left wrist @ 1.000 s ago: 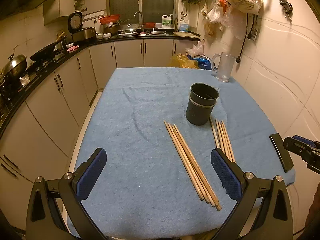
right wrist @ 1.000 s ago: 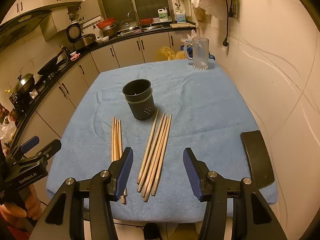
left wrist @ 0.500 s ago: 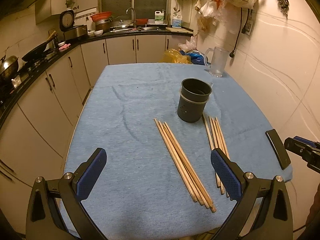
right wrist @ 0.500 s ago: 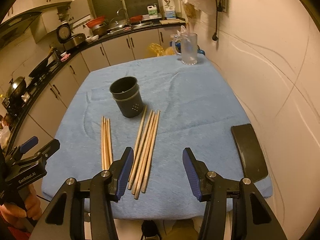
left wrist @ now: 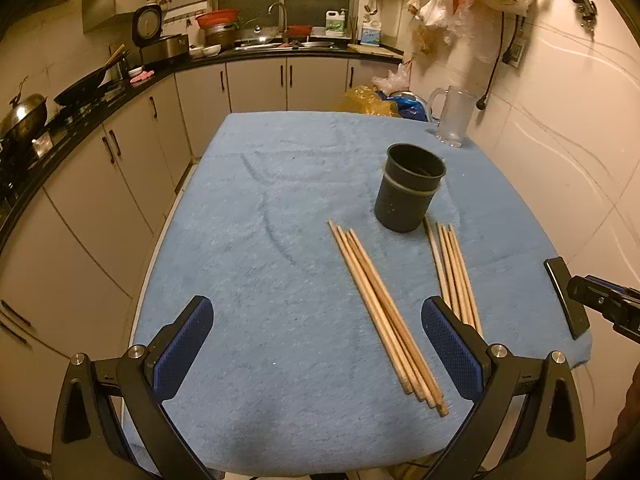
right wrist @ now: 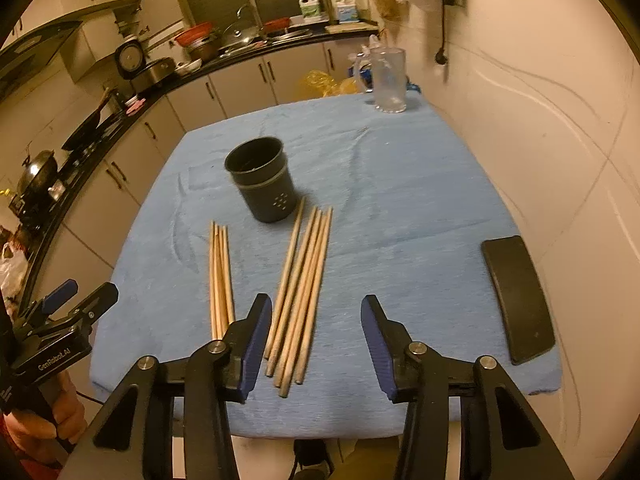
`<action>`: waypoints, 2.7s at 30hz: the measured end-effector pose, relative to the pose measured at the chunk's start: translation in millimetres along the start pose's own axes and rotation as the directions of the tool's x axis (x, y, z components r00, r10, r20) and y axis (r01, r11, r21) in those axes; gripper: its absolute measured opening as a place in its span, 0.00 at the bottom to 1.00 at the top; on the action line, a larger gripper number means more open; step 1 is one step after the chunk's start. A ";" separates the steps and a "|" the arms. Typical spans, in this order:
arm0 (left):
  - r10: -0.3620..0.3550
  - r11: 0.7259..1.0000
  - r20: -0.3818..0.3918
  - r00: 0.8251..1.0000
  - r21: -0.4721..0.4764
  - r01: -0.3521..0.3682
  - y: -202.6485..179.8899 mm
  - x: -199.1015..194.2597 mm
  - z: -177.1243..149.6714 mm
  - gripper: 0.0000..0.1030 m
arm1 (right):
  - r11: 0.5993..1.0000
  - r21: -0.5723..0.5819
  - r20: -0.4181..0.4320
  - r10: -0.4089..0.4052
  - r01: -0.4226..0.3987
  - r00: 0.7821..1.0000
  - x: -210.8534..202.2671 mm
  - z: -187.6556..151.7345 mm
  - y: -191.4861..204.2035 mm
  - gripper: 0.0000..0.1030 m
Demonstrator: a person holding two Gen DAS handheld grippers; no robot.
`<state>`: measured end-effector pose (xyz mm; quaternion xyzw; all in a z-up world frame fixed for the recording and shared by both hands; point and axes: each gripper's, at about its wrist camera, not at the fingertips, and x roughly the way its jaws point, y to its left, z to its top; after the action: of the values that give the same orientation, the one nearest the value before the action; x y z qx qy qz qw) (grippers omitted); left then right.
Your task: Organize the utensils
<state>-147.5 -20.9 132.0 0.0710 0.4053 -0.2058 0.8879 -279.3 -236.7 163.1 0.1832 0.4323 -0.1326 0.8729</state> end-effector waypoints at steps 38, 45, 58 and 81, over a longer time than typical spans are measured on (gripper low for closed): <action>-0.131 0.974 -0.251 0.959 -0.211 0.078 21.8 96.0 33.9 0.35 | 0.975 0.211 -0.415 0.151 -0.066 0.897 207.4 87.5 -39.6 0.17; -0.115 0.971 -0.267 0.957 -0.234 0.051 36.1 100.9 30.2 0.35 | 0.990 0.139 -0.460 0.082 -0.019 0.884 226.3 86.8 -23.8 0.12; -0.190 0.966 -0.354 0.916 -0.235 0.110 11.1 152.5 37.1 0.35 | 0.998 0.021 -0.479 -0.037 0.053 0.877 220.7 80.8 -18.7 0.09; 0.019 0.998 -0.473 0.881 -0.039 -0.043 -34.3 207.5 55.8 0.18 | 0.998 0.054 -0.545 0.009 0.025 0.838 234.2 95.3 -45.3 0.19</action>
<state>-1.7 -132.2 14.9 0.1039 0.6131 -0.1583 0.7669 -91.3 -335.8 18.9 0.2372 0.6593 -0.0913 0.7076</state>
